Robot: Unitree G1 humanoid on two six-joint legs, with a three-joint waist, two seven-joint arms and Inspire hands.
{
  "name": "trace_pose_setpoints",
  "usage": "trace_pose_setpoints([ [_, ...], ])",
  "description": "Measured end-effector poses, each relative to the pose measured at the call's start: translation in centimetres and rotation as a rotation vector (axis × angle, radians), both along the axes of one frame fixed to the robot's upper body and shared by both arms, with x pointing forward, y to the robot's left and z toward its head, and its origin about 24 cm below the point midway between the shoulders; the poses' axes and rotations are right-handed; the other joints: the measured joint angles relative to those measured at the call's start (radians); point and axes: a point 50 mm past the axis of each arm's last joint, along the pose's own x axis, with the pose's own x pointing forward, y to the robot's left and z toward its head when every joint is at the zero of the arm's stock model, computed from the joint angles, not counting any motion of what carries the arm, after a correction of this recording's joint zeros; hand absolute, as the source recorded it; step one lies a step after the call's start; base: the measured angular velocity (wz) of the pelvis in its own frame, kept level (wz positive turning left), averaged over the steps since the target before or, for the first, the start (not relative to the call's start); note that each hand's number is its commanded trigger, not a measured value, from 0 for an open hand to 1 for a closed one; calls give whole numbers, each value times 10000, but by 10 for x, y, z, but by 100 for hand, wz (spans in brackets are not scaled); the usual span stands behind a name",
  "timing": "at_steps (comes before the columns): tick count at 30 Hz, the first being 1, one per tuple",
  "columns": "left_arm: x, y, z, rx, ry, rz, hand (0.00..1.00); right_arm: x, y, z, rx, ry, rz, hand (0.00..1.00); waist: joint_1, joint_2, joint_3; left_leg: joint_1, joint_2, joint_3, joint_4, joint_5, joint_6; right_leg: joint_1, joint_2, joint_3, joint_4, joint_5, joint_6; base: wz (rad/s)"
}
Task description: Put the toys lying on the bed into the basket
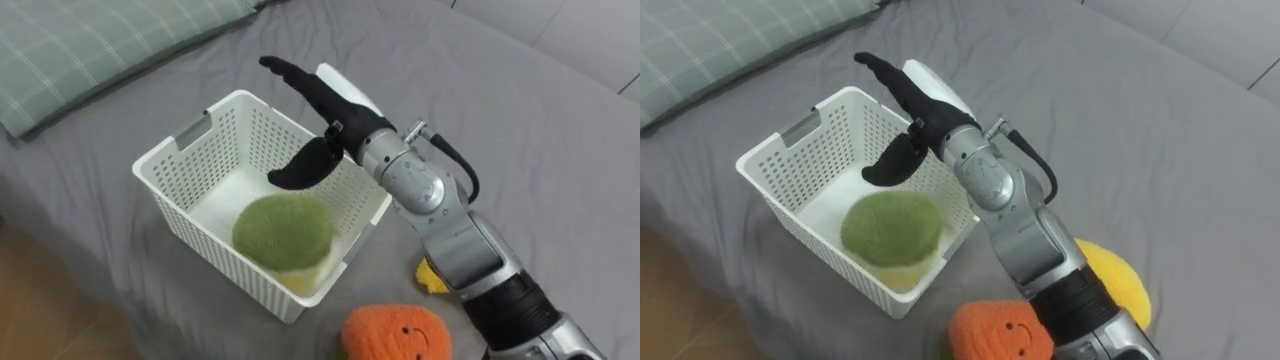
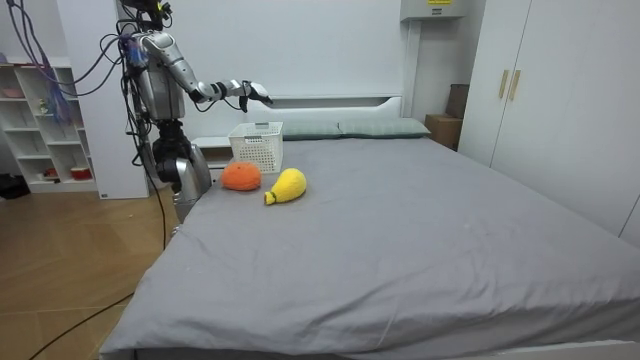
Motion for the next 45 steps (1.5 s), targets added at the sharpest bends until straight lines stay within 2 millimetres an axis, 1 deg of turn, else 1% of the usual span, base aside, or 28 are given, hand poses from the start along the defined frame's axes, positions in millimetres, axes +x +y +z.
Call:
trace_pose_setpoints([
  [6,-2,1,0,104,86,-103,0,1,-2,2,15,-129,-87,0,-166,3,-14,49,-1,1,3,2,0,51,6,18,0,0,0,0],
  [9,-4,1,-1,104,168,-102,0,0,-2,1,67,-169,-141,0,-251,63,-27,191,17,103,-13,1,2,110,9,114,0,1,0,-7],
  [11,-9,0,-2,185,354,-217,0,0,-5,0,81,-231,-282,0,-355,134,-62,274,20,192,-32,-2,6,149,16,271,-1,2,2,-12],
  [12,-10,0,-2,210,387,-254,0,0,-6,-1,62,-252,-346,0,-381,150,-61,304,21,211,-45,-2,6,165,17,295,-1,2,2,-9],
  [13,-11,0,-2,245,438,-272,0,0,-10,-3,28,-263,-493,0,-464,186,-66,375,21,217,-59,0,8,222,15,305,-1,2,3,-8],
  [14,-11,0,-2,256,448,-266,0,-1,-15,-7,89,-198,-683,0,-478,201,-103,447,26,254,-92,0,10,255,14,353,2,2,3,-7],
  [15,-11,0,-2,261,448,-264,0,-2,-16,-9,90,-164,-761,0,-493,218,-99,500,31,277,-115,2,12,291,16,396,2,2,3,-12],
  [17,-14,1,-3,241,499,-172,0,-3,-21,-14,11,-57,-925,0,-627,260,-128,575,48,352,-161,1,12,329,-1,480,9,2,3,-13],
  [20,-16,0,-3,221,580,-103,0,-5,-34,-21,34,128,-1375,0,-924,317,-128,649,71,456,-177,0,13,328,-15,537,16,10,14,-10],
  [22,-19,0,-4,204,697,-68,0,-7,-50,-28,375,263,-2109,0,-1161,384,-124,693,76,529,-213,4,21,330,-16,598,22,15,21,-8],
  [23,-21,0,-5,190,741,-48,0,-8,-55,-29,486,324,-2311,0,-1193,414,-125,721,89,595,-239,4,22,328,-7,665,24,18,26,-26],
  [24,-25,-2,-6,130,819,55,0,-9,-64,-33,655,411,-2667,0,-1245,518,-129,742,131,773,-255,-21,44,328,20,802,24,34,40,-27],
  [25,-27,-3,-7,66,890,137,0,-11,-71,-36,721,482,-2973,0,-1427,603,-151,772,140,832,-260,-35,55,329,27,831,24,45,56,-23],
  [26,-29,-4,-8,38,921,146,0,-11,-75,-37,659,498,-3083,0,-1527,657,-149,798,140,857,-277,-35,56,328,33,858,24,47,59,-17],
  [28,-32,-5,-8,3,990,180,0,-14,-84,-42,560,593,-3436,0,-1759,757,-165,887,176,1076,-409,-37,55,293,70,1093,25,47,60,-26],
  [29,-31,-5,-8,12,977,197,0,-14,-89,-46,344,672,-3599,0,-1995,786,-176,908,186,1109,-419,-37,53,273,75,1103,24,48,60,-17],
  [30,-31,-5,-8,12,963,195,0,-15,-91,-49,265,762,-3693,0,-2102,789,-188,931,191,1136,-404,-36,50,265,76,1099,24,48,59,-8],
  [32,-30,-6,-8,-73,849,214,0,-18,-101,-61,231,1240,-4102,0,-2360,796,-196,988,216,1301,-422,-32,47,262,81,1116,22,48,60,-11],
  [34,-28,-6,-8,-191,733,350,0,-18,-108,-68,220,1578,-4344,0,-2566,779,-205,996,221,1326,-450,-33,48,218,67,1156,32,48,60,-10],
  [36,-31,-5,-9,-233,847,490,0,-19,-114,-73,97,1751,-4521,0,-2635,773,-203,1040,230,1395,-523,-33,48,180,77,1272,39,48,60,-16],
  [38,-32,-4,-9,-229,874,542,0,-21,-120,-78,-100,1891,-4687,0,-2641,730,-203,1054,232,1419,-547,-35,49,176,90,1286,41,48,60,-7],
  [41,-32,-3,-9,-260,827,663,0,-24,-127,-88,-327,2250,-4926,0,-2647,622,-225,1071,250,1495,-559,-39,44,152,109,1347,40,48,60,-5],
  [44,-35,-2,-9,-279,832,811,0,-30,-135,-110,-654,3032,-5342,0,-2594,554,-256,1073,257,1566,-562,-41,43,145,123,1388,36,50,58,-3],
  [45,-35,-1,-9,-266,844,807,0,-32,-137,-114,-723,3188,-5414,0,-2595,548,-254,1073,258,1564,-562,-41,43,145,124,1389,36,50,57,0],
])
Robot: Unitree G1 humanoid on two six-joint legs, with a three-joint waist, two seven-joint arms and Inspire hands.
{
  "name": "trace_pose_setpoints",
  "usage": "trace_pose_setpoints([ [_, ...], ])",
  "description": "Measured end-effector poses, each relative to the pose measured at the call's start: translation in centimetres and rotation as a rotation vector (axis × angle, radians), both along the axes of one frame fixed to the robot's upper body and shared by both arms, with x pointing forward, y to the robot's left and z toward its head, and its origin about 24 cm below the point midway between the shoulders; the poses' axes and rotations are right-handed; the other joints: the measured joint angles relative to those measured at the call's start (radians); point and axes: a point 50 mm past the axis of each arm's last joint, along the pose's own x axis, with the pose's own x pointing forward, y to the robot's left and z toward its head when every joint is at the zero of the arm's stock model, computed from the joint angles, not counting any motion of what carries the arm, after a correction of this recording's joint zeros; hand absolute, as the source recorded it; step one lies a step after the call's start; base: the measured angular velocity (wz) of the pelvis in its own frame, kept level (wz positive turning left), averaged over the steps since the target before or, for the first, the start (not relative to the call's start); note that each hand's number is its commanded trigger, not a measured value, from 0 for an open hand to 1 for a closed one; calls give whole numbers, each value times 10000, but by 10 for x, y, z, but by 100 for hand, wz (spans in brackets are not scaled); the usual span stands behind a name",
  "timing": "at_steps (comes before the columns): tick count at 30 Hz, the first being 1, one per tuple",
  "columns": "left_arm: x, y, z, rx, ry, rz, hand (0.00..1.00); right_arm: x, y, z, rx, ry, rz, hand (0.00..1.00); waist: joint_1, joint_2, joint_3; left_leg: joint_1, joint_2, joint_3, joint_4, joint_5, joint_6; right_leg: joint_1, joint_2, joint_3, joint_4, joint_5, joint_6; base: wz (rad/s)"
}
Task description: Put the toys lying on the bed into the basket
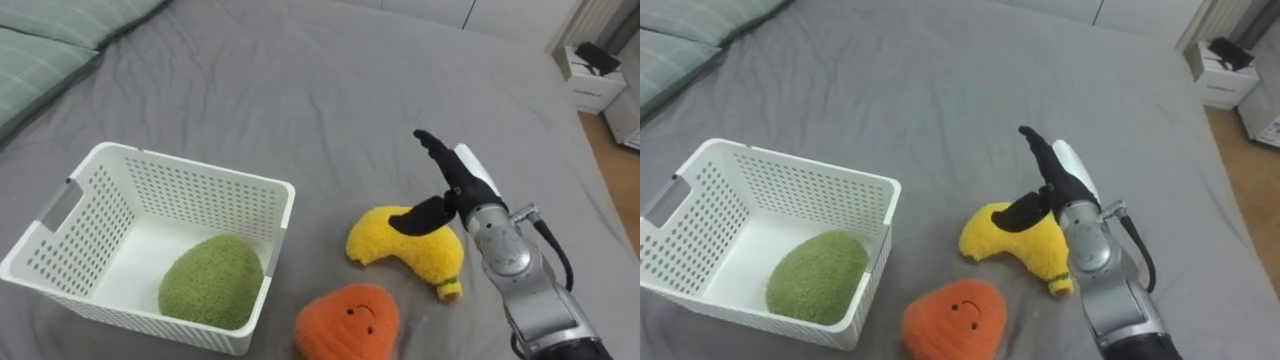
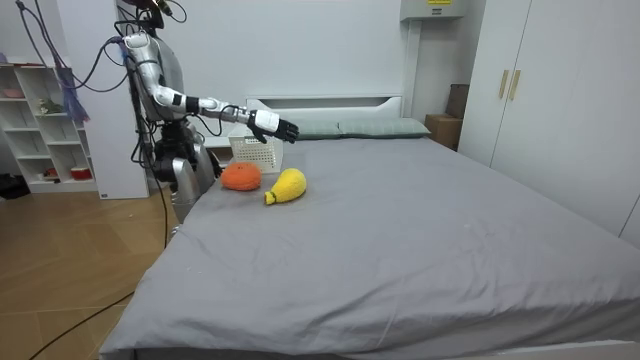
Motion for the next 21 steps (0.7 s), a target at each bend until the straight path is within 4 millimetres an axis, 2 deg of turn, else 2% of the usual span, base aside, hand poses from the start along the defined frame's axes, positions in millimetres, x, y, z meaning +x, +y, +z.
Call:
trace_pose_setpoints([
  [5,0,1,0,-129,-94,304,0,-12,-13,-28,-222,1316,-486,0,20,61,23,-204,12,-71,19,-7,-9,-137,4,-28,32,0,0,0],
  [8,5,0,0,-297,-294,555,0,-11,-17,-33,-346,1533,-617,0,21,98,35,-539,29,-69,67,2,-13,-505,-3,-32,211,0,0,0],
  [10,13,-1,1,-442,-556,583,0,-4,-24,-36,-597,1697,-946,0,82,149,73,-926,48,-59,268,14,-14,-952,-4,-37,333,14,-24,0],
  [13,23,-4,1,-927,-1034,1142,0,11,-35,-29,-1047,1621,-1257,0,93,229,126,-1453,64,-43,368,69,-15,-1439,6,-46,352,64,-88,0],
  [16,31,-7,2,-1327,-1416,1419,0,23,-43,-21,-1188,1375,-1481,0,168,224,131,-1832,85,-66,326,135,-58,-1842,24,-64,359,80,-104,0],
  [20,41,-9,2,-1629,-1722,1428,0,26,-54,-18,-1552,1354,-1694,0,405,195,179,-2044,106,-174,316,171,-107,-2034,32,-171,310,79,-108,6],
  [21,45,-10,2,-1705,-1792,1459,0,25,-57,-20,-1692,1463,-1755,0,458,190,186,-2073,108,-259,316,181,-122,-2032,23,-311,309,78,-109,14],
])
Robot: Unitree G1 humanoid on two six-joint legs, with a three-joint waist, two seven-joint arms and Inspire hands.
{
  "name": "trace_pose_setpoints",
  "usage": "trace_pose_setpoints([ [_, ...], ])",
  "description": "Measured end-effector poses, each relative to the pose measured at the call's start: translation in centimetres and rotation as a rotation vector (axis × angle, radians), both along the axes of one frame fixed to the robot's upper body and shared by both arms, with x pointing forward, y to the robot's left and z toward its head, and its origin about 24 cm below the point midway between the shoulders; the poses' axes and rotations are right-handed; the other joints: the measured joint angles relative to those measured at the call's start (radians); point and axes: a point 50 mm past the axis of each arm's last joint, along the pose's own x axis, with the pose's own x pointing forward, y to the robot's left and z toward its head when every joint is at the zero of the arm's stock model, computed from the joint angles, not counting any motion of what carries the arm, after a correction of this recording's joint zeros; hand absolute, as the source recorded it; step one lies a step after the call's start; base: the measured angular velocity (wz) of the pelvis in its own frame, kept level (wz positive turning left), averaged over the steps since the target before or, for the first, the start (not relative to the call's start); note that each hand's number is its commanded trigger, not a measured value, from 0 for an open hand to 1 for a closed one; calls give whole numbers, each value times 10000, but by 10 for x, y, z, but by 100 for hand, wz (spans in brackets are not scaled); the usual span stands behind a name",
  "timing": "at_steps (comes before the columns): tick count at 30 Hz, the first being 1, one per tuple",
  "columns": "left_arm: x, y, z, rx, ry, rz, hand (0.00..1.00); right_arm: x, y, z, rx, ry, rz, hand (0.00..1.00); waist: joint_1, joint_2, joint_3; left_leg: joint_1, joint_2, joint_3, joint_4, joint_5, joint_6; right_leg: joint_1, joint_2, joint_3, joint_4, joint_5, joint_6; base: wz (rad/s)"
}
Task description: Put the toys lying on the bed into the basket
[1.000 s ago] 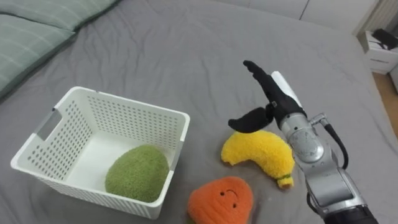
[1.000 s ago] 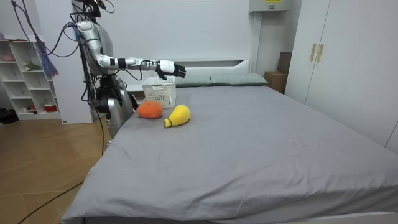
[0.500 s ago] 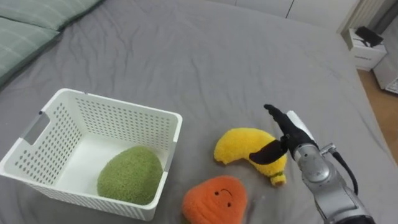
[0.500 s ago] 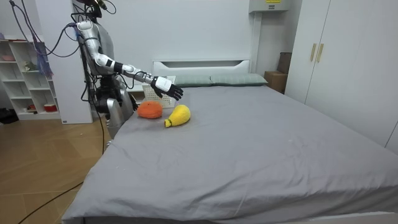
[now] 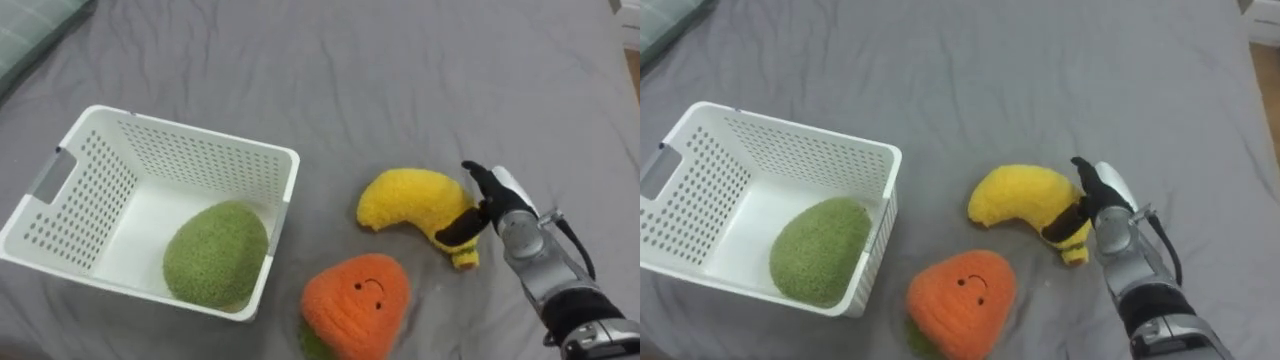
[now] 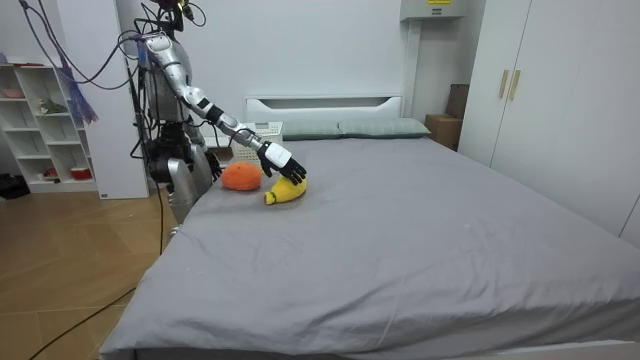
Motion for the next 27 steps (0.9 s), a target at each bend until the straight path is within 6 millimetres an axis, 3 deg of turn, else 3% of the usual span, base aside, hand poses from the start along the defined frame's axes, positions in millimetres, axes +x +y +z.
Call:
trace_pose_setpoints([
  [2,5,-1,0,-100,-124,21,0,-1,-3,0,-83,-29,-57,0,129,-22,45,-24,6,-21,-5,3,-4,-3,-21,-46,-30,-3,-4,5],
  [5,11,-2,1,-198,-275,-20,0,4,-6,4,-401,-130,-100,0,214,-29,245,-96,4,-105,-14,7,-13,-40,-19,-118,-45,-4,-4,7],
  [13,14,0,1,-213,-428,3,0,11,-4,12,-746,-758,-61,0,209,-94,238,-621,-25,-178,37,17,0,-525,-59,-243,10,-4,-5,2],
  [14,14,0,1,-220,-428,-6,0,11,-5,13,-774,-770,-84,17,207,-95,238,-645,-29,-215,48,17,0,-534,-61,-279,10,-4,-5,12],
  [15,14,0,2,-236,-434,-14,0,11,-8,13,-840,-769,-139,63,210,-95,237,-680,-30,-272,75,18,-1,-533,-63,-344,5,-4,-5,14],
  [16,14,0,2,-237,-434,-14,0,10,-10,13,-896,-725,-207,100,219,-96,237,-678,-30,-311,79,21,-6,-519,-63,-406,4,-4,-5,14],
  [27,19,-1,3,-259,-669,-81,0,3,-14,4,-1218,12,-80,100,522,-95,237,-589,-24,-289,63,29,-19,-422,-55,-493,-3,-4,-5,0],
])
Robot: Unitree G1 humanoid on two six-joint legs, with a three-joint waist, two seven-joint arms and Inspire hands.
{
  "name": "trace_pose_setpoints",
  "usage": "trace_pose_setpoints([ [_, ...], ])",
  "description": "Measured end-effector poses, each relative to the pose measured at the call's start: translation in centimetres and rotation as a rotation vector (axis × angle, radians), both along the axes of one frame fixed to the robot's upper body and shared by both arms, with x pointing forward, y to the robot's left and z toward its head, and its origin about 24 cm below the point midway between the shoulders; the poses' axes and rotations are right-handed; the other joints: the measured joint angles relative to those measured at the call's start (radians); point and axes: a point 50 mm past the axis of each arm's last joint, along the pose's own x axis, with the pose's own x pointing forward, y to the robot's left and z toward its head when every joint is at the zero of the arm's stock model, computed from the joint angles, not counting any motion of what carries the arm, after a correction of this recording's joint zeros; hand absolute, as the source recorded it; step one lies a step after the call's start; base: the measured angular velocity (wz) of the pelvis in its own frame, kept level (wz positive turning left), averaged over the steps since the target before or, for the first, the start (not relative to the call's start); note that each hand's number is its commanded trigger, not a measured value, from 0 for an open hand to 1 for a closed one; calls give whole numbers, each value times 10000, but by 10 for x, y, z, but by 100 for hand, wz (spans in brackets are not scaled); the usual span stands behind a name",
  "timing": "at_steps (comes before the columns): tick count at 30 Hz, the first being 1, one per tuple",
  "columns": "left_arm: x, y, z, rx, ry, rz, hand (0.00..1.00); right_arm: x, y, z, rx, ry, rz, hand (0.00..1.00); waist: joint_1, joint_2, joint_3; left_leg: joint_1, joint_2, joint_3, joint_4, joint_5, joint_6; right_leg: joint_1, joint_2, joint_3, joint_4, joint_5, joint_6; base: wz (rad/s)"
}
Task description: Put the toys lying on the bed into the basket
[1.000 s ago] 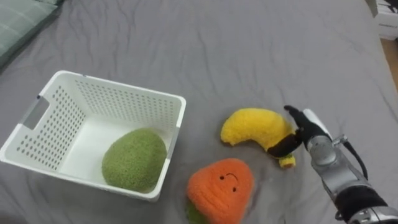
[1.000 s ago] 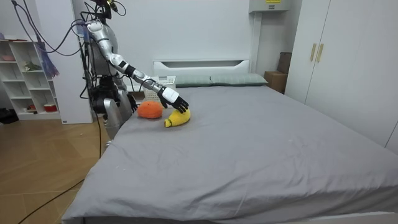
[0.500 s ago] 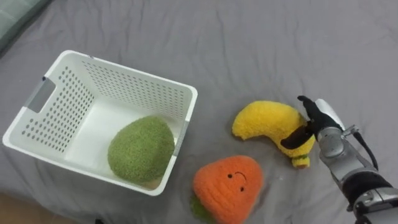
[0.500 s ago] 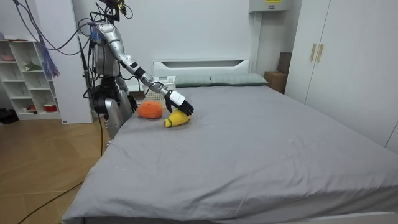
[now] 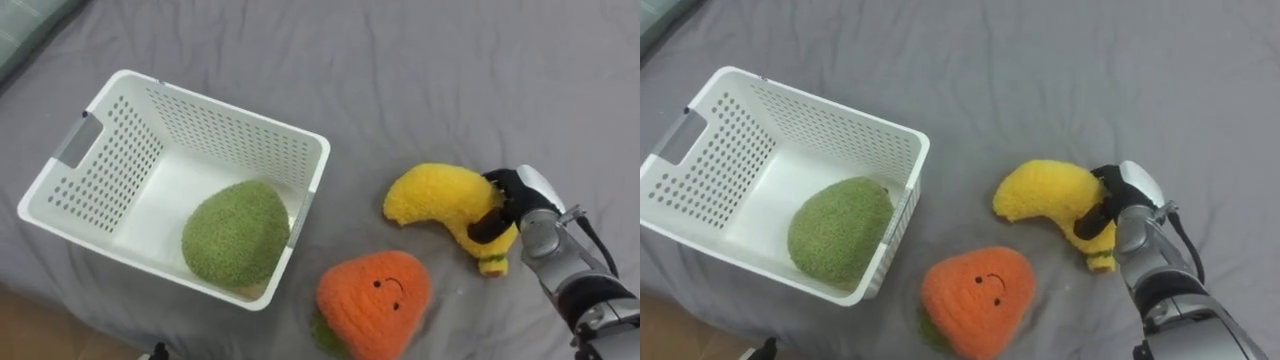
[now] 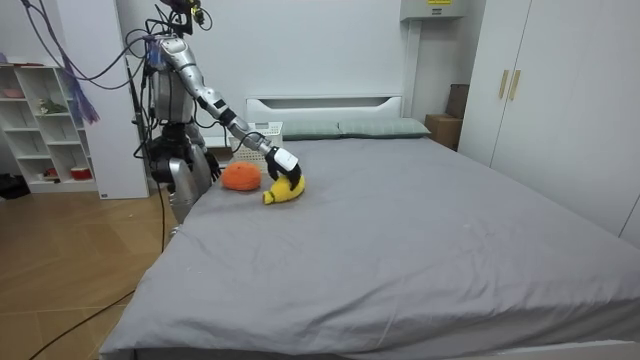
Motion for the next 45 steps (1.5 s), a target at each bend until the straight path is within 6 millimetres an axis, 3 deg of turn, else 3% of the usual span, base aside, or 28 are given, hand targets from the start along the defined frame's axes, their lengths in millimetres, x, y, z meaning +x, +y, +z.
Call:
trace_pose_setpoints([
  [6,0,0,0,0,-8,1,0,-2,0,-2,31,150,37,100,7,-10,-7,-5,-4,8,1,7,-1,-12,10,-18,9,0,0,0],
  [14,-2,2,0,-36,57,-27,0,-1,0,-2,69,190,15,100,-72,-150,-118,104,-11,-56,6,12,-4,129,-2,-113,-14,1,0,1],
  [22,-26,14,-2,265,549,90,0,-2,-1,-1,-129,186,111,100,-226,-161,-154,632,-46,-258,6,12,-4,829,-22,-340,-143,0,1,9],
  [26,-38,16,-4,353,827,92,0,4,10,10,189,-770,546,100,-501,-94,-201,803,-83,-318,11,11,-2,1053,-40,-363,-158,0,1,5],
  [33,-39,15,-2,464,690,-212,0,18,42,53,673,-3152,1934,100,-754,277,-453,1525,-132,-296,-164,27,33,1686,-79,-341,-178,-9,15,-1],
  [42,-32,9,1,160,359,-252,0,18,88,105,1256,-5217,4019,100,-674,289,-443,1802,-190,-470,-264,34,45,2066,-78,-430,-185,-40,65,5],
  [45,-30,5,2,132,222,-414,0,15,106,122,1579,-5633,4763,100,-623,299,-400,1781,-207,-542,-239,35,48,2089,-89,-475,-187,-46,76,9],
])
